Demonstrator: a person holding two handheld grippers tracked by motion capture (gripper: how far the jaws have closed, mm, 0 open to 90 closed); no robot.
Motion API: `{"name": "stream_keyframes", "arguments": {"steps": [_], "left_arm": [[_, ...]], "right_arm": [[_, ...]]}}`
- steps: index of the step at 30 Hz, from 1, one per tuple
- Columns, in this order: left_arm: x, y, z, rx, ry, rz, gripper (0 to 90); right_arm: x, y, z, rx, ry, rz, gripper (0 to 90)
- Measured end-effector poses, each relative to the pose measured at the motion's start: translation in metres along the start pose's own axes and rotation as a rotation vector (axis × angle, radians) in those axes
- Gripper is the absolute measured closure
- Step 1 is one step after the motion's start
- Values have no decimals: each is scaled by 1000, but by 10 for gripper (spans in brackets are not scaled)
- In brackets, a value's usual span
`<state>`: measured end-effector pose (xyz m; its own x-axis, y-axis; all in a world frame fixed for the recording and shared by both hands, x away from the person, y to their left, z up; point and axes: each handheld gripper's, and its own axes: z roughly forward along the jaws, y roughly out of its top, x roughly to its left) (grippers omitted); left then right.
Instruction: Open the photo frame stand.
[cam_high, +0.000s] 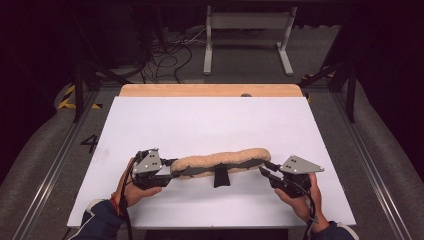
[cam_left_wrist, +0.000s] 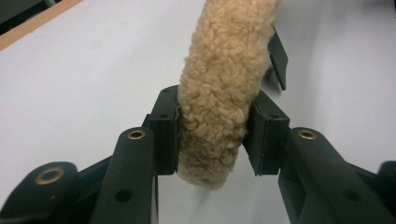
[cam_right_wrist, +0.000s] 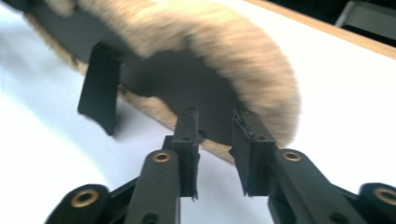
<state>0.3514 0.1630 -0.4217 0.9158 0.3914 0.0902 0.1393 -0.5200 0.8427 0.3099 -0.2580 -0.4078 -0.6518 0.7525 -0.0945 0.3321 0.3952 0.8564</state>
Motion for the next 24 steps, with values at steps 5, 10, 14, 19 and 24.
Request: {"name": "stream_keyframes", "arguments": {"steps": [5,10,14,19,24], "left_arm": [[-7,0,-2,11,-1,21,608],[-10,0,-3,12,8,25,606],[-12,1,-3,24,14,36,609],[-16,0,-5,22,15,37,618],[-20,-1,-7,23,22,43,622]], "right_arm": [[-12,-6,-5,-13,-69,57,583],[-14,-8,-1,-12,-60,72,564],[-13,-8,1,-16,-57,73,574],[-16,-9,5,-10,-63,81,608],[-21,-8,9,-17,-63,94,662]]}}
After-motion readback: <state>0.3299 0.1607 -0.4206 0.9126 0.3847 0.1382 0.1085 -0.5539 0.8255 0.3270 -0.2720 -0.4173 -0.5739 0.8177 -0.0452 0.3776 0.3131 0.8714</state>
